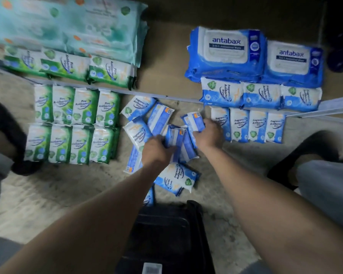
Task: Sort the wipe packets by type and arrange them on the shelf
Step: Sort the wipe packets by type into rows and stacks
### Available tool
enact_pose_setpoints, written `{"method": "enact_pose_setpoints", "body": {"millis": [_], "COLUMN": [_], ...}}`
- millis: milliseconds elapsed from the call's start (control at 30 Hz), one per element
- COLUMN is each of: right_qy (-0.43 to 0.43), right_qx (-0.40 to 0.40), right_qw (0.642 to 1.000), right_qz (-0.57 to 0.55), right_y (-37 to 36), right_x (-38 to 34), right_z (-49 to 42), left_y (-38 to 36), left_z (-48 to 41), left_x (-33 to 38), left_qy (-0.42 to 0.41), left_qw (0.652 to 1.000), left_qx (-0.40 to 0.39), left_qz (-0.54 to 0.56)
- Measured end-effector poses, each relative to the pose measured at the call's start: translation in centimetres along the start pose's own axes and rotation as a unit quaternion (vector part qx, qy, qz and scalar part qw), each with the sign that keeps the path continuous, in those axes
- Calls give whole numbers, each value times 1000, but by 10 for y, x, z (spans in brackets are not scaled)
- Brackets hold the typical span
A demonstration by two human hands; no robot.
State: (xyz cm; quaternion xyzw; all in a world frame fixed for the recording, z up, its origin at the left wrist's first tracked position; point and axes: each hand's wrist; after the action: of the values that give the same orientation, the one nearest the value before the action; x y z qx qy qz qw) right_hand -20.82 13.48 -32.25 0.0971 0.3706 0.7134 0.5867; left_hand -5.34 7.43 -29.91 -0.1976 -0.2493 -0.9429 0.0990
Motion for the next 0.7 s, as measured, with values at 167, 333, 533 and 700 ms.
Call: {"method": "enact_pose_setpoints", "body": {"millis": [167, 333, 533, 700], "right_qy": [6, 38, 105, 122], "right_qx": [-4, -16, -56, -94], "right_qw": [1000, 999, 993, 988], "right_qz": [30, 4, -25, 29], "right_y": [4, 6, -13, -25], "right_x": [2, -7, -10, -7], "right_z": [2, 33, 68, 80], "left_y": [10, 37, 59, 52], "left_z": [7, 25, 40, 43], "left_x": [-3, -9, -39, -49], "left_qy": [9, -10, -52, -94], "left_qw": [996, 996, 986, 988], "left_qx": [1, 58, 153, 98], "left_qz": [94, 71, -50, -72]}}
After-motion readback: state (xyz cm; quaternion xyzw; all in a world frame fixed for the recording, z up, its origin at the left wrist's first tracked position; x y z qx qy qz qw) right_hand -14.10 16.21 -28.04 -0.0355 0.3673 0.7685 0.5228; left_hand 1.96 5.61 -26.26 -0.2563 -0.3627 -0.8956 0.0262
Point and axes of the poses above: each hand's wrist, its own z-axis away from the middle knuckle, its own y-axis out of the back of the hand, x = y × z, and after that the axes turned 13 degrees about -x, right-handed
